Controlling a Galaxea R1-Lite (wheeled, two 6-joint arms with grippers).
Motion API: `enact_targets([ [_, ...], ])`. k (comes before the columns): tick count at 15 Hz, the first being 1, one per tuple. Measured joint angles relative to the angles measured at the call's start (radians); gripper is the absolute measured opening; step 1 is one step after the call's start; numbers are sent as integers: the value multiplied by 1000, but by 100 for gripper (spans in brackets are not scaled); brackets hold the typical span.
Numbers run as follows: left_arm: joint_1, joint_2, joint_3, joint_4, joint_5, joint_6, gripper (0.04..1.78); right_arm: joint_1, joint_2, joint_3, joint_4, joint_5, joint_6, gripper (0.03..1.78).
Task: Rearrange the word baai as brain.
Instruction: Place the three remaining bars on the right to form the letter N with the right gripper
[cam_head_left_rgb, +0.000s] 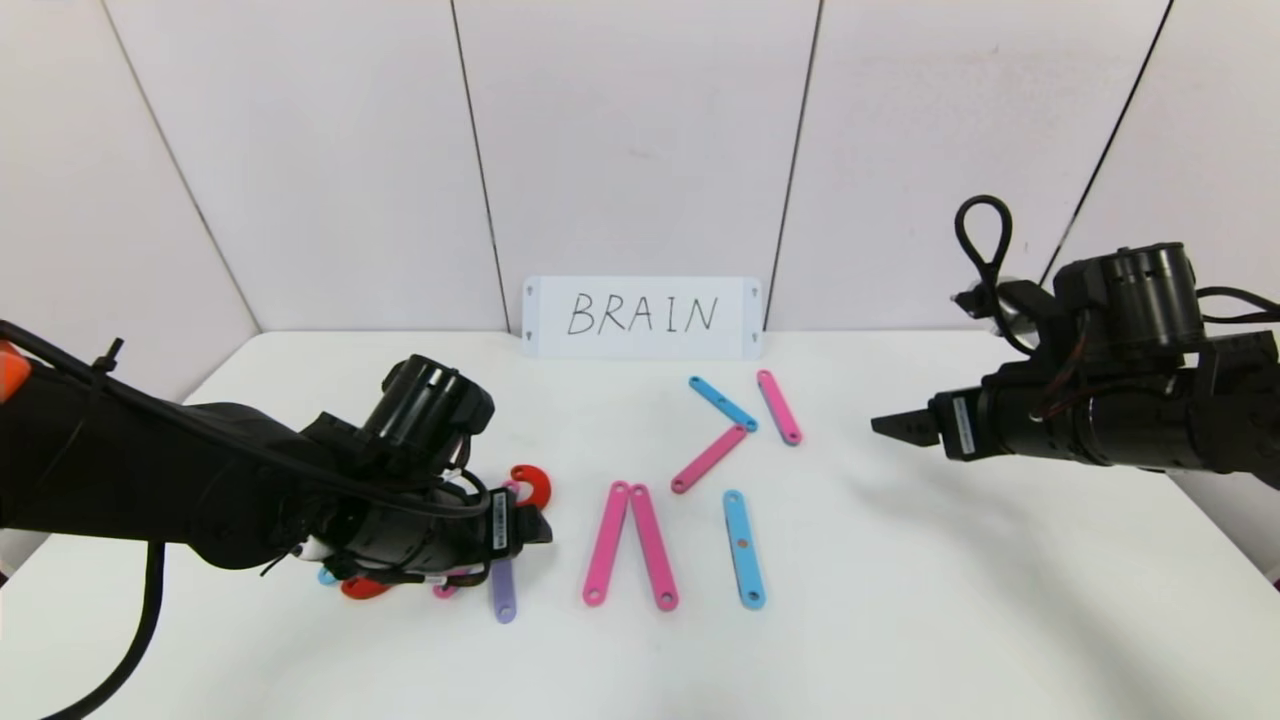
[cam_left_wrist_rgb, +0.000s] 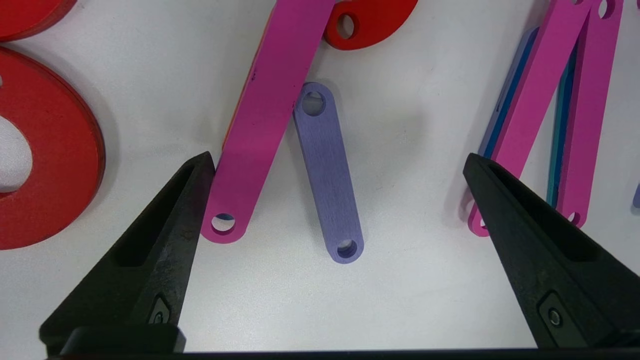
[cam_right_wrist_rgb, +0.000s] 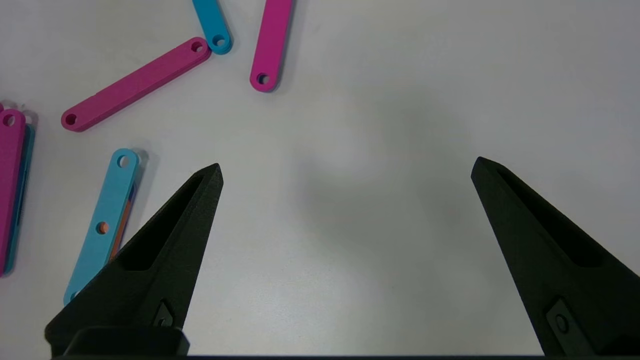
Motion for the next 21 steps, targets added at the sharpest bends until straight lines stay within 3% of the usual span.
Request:
enact_targets([
  [5,3,-2,0,0,34,17,174,13,7,0,1,0,0,174],
  [11,14,-3,-16,4,203,118,174,21,10,3,0,-1,0,174],
  [21,72,56,-82,83,212,163,174,22,11,14,-27,-9,0,174],
])
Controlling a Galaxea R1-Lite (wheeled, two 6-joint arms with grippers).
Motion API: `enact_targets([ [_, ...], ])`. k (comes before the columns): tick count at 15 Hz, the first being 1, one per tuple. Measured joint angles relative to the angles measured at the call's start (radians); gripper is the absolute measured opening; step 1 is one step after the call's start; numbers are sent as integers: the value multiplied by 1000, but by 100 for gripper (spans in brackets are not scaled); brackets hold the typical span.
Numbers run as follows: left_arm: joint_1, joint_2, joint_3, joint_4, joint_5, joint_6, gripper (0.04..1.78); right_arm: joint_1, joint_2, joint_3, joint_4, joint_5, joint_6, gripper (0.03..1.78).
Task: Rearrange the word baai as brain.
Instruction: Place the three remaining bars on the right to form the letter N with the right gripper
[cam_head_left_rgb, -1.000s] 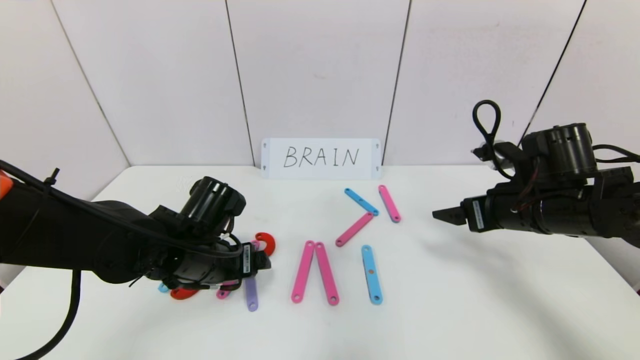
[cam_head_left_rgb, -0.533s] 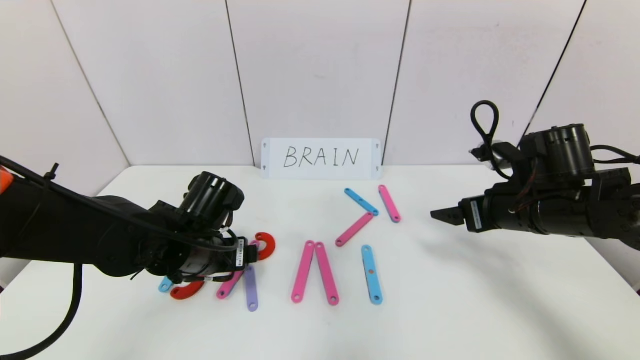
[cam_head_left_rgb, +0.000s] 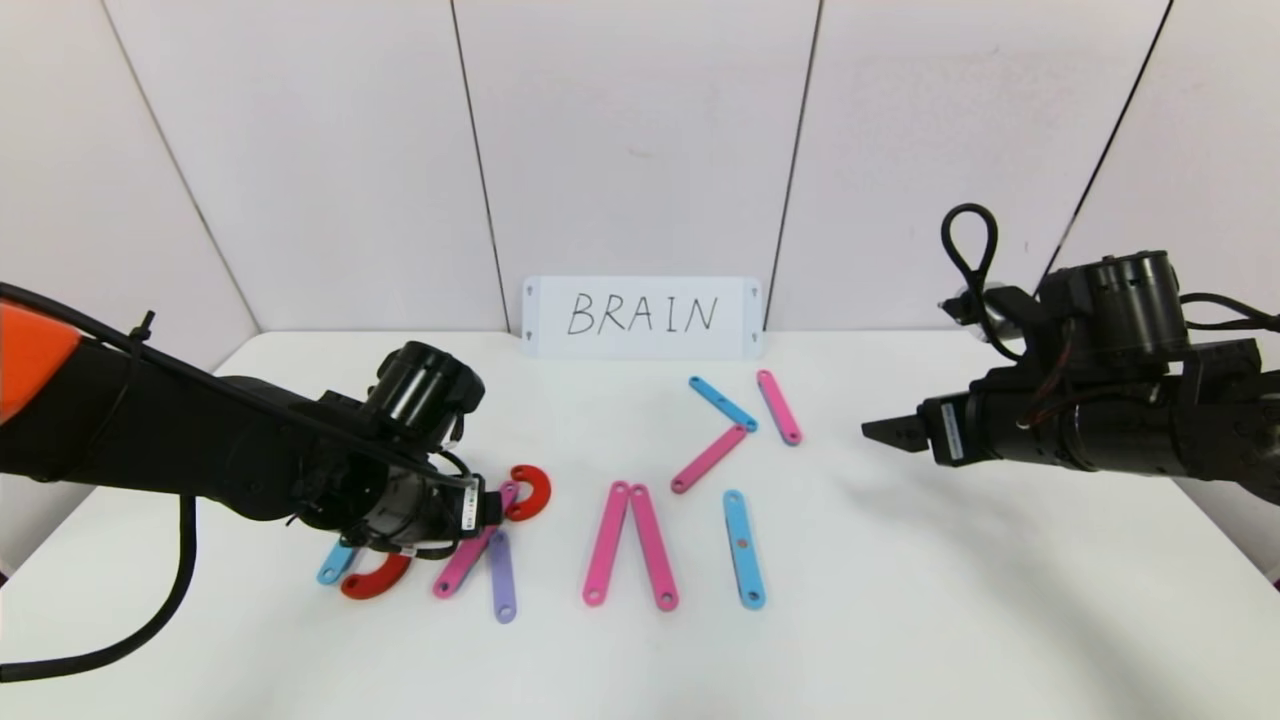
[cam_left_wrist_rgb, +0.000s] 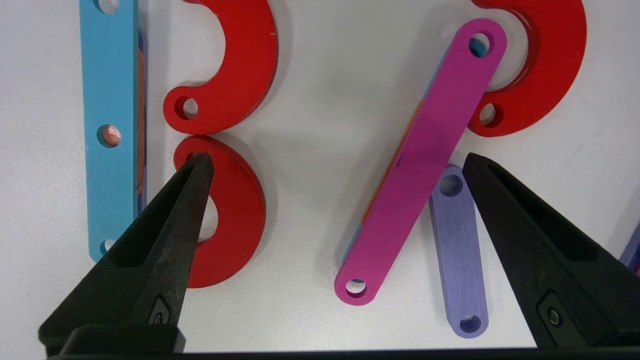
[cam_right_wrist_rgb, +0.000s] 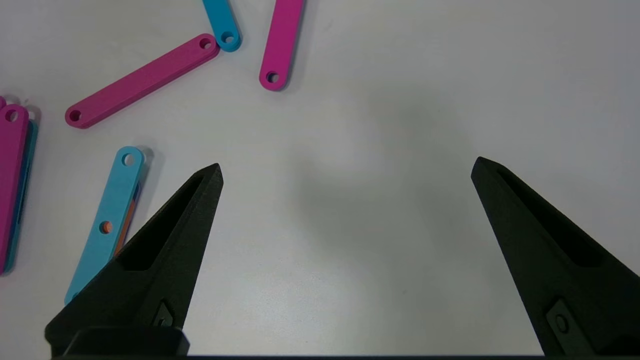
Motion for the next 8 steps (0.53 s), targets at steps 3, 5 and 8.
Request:
enact_targets([
  [3,1,8,-5,3,0,1,174,2,0,0,0,0,0,174],
  [5,1,11,-6,4,0,4,174,2,0,0,0,0,0,174],
  [8,1,18,-7,4,-3,21,174,2,0,0,0,0,0,174],
])
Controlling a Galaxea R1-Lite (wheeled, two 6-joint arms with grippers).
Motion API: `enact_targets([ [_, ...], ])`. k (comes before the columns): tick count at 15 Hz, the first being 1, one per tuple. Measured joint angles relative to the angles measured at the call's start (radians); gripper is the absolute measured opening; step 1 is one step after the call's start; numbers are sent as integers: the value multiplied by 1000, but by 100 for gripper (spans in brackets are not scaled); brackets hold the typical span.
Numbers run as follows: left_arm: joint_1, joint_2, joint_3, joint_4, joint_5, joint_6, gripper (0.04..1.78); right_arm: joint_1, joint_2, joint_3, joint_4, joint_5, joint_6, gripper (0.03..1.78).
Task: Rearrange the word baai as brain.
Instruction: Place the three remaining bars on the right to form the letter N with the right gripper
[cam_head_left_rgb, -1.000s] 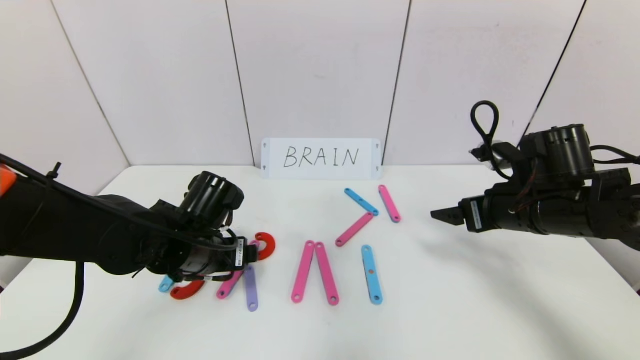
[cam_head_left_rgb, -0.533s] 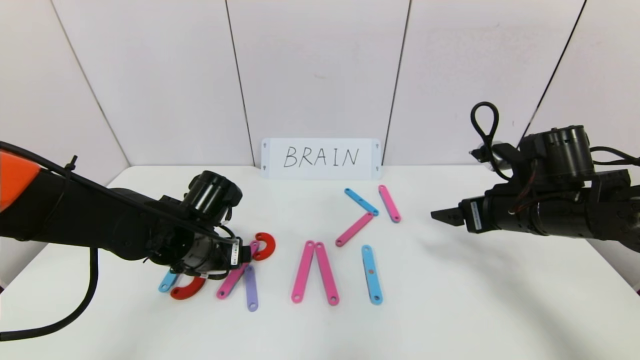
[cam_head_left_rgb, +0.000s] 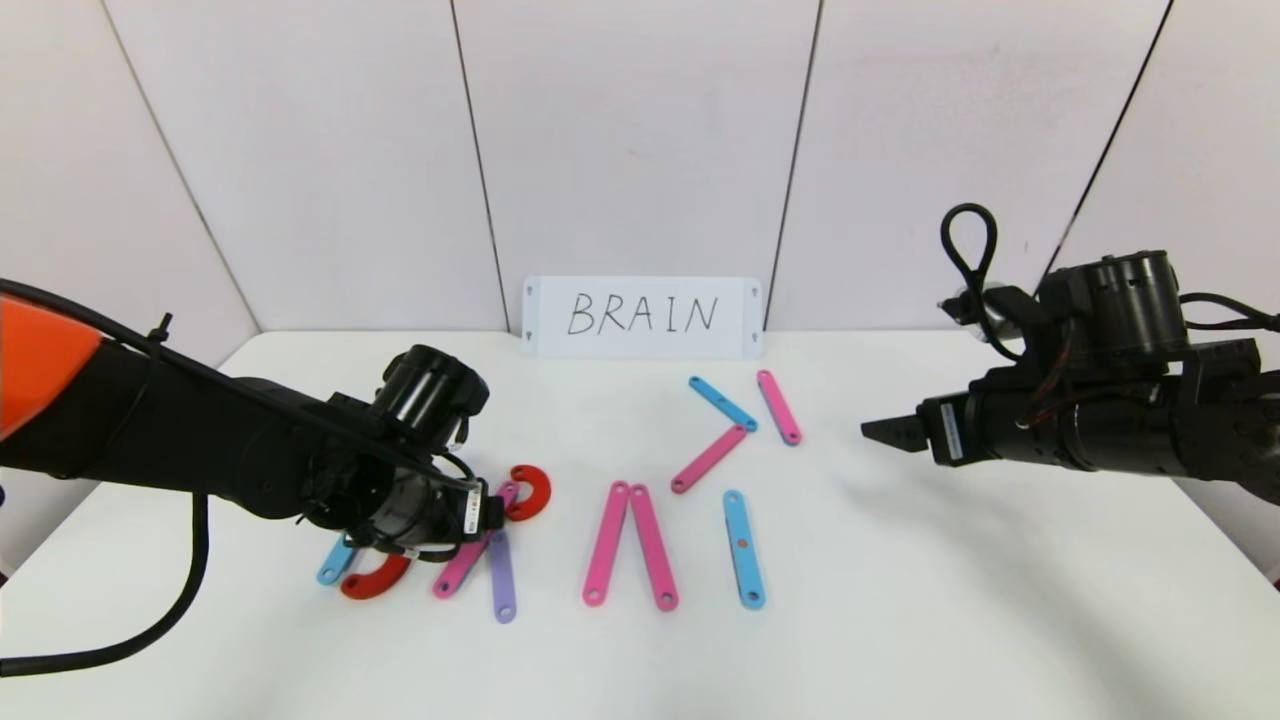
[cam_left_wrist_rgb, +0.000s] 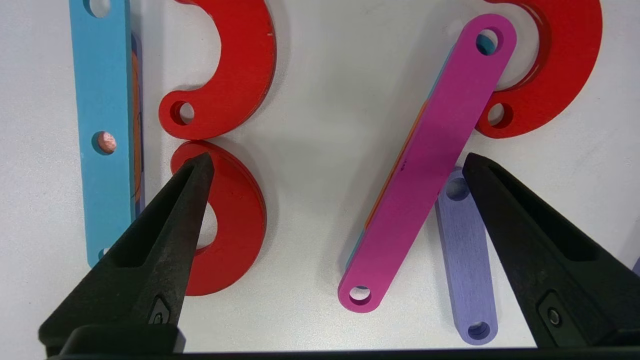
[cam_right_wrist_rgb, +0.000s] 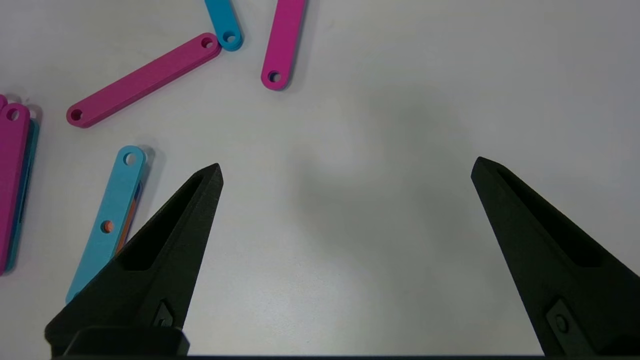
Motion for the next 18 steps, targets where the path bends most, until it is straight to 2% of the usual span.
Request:
enact_targets([
  [18,34,20,-37,18,4,-1,174,2,-3,3,0,0,1,174],
])
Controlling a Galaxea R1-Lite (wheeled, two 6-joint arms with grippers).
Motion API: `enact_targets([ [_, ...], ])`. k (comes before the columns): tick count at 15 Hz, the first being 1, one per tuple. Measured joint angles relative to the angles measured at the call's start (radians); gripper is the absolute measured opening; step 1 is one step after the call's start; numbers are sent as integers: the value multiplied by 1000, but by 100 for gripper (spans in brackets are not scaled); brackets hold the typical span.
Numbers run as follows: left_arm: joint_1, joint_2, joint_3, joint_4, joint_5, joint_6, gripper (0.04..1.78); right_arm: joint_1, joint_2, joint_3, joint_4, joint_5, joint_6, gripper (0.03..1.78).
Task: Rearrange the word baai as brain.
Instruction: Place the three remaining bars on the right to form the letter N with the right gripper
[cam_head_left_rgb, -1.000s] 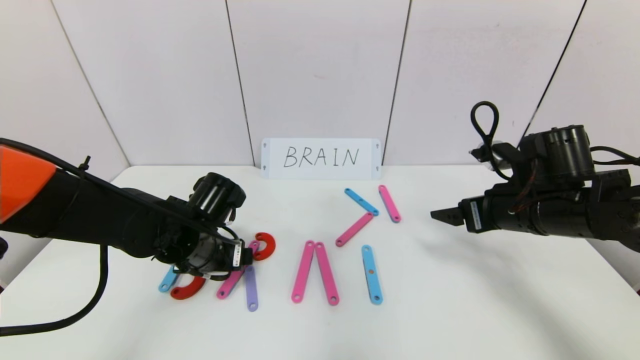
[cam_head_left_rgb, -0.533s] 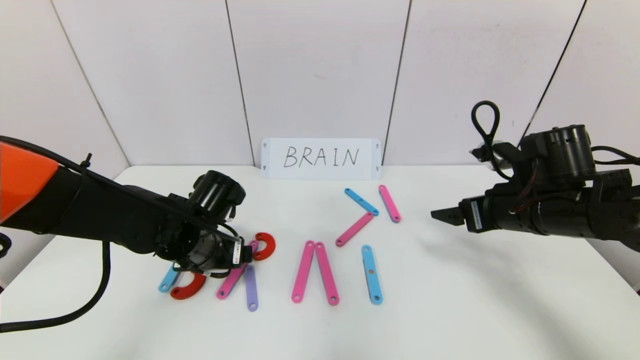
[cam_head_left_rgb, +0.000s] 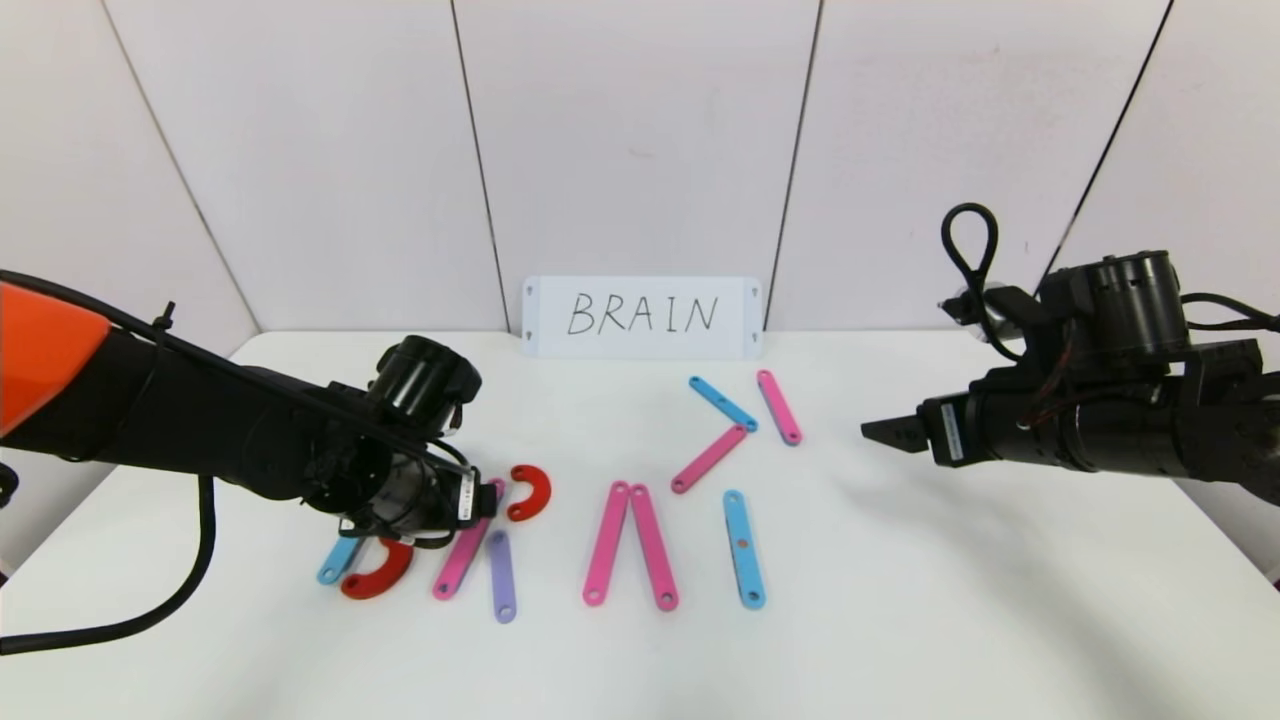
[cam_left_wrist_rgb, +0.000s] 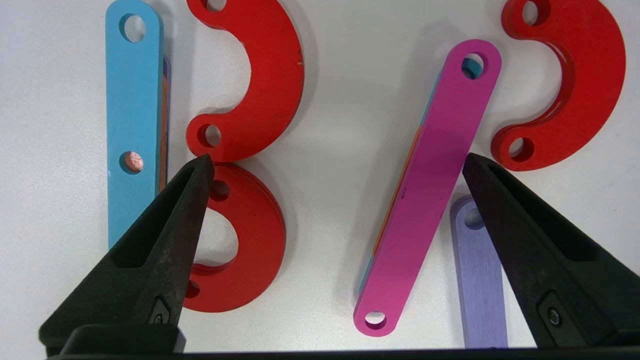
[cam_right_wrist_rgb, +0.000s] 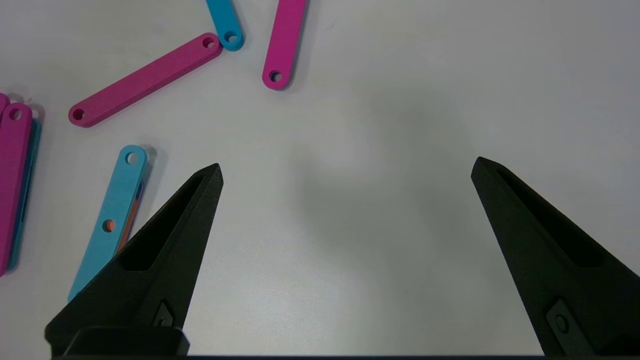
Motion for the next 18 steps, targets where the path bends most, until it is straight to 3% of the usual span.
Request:
enact_targets([
  [8,20,-13,-10,3,0,0,174,1,0,0,-1,0,0,174],
  [12,25,-50,0,6,-1,1,174,46,3,-10,0,-2,3,174],
  [14,33,-81,4,20,-7,1,174,96,14,-25,0,-38,11,174],
  [18,82,-178,26,23,-69,30,174,228,83,-100,4,-137,116,174],
])
